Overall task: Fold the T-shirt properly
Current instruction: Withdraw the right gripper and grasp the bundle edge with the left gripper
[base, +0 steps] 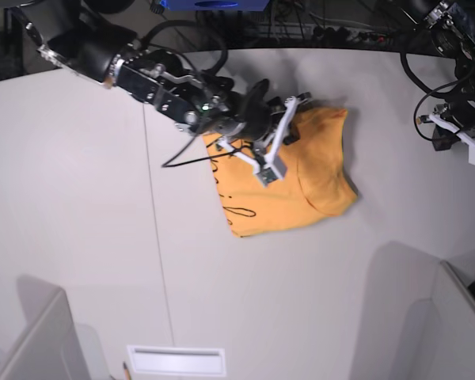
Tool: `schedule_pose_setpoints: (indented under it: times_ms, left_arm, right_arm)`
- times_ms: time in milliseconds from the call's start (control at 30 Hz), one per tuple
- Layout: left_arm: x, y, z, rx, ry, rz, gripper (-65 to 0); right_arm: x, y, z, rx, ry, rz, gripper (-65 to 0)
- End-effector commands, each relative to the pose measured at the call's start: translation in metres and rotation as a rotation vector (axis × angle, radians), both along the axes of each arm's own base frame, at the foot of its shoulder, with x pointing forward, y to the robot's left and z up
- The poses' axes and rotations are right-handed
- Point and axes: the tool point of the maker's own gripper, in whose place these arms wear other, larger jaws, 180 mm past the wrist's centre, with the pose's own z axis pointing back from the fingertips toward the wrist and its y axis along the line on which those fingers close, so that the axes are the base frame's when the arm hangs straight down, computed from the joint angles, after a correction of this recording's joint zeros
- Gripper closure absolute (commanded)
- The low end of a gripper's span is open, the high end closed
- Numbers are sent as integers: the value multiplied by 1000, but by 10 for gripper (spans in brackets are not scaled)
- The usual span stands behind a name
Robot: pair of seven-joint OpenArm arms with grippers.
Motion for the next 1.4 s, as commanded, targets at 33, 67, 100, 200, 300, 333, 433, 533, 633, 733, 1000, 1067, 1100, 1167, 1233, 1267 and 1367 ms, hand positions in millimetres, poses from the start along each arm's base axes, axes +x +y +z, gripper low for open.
schedule_pose_setpoints:
  times_ms: [33,67,100,200,300,333,433,533,633,733,1000,1067,1100,1167,1233,1267,1367]
  left_arm:
    - [9,-7,11,-39,-53,-24,-79]
    - [9,-13,10,-68,-64,-27,-189]
    - [8,-19,7,-103,-72,-24,-283]
    - [9,-42,-5,-209,-89,-18,-591]
    - [15,-72,-20,-297,-81,-52,-650]
    - [17,-82,-25,-322,-70,-69,-650]
    - [29,-112,-37,-401,-54,-121,-650]
    - [37,-122,-45,-462,-56,-107,-650]
    - [43,-127,-49,-488,-51,-109,-650]
    - [56,-131,-50,-520,-62,-109,-650]
    - [72,-152,-70,-678,-10,-26,-650]
    - [77,-168,-75,-702,4,-43,-650]
    - [77,-177,-79,-716,24,-50,-650]
    - [75,-193,-90,-743,78,-61,-650]
    - [67,-193,-99,-732,126,-68,-650]
    - [66,-193,-100,-722,139,-80,-650]
    - [64,-189,-102,-680,164,-122,-429]
  right_arm:
    - [17,-15,25,62,-53,-69,0]
    - [23,-26,28,71,-55,-112,0]
    - [25,-35,29,77,-50,-145,0]
    - [31,-60,23,70,-30,-230,0]
    - [26,-71,15,49,-18,-239,0]
    - [25,-72,14,47,-16,-240,0]
    - [24,-73,13,45,-12,-240,0]
    - [20,-73,10,41,-2,-241,0]
    - [15,-72,7,40,10,-238,0]
    - [16,-73,7,40,10,-241,0]
    - [15,-76,5,31,12,-243,0]
    - [16,-82,3,18,6,-247,0]
    - [17,-84,2,13,4,-249,0]
    - [21,-89,3,14,2,-273,0]
    - [23,-103,0,13,17,-329,0]
    - [27,-113,-1,13,19,-369,0]
    - [32,-144,-7,3,34,-478,0]
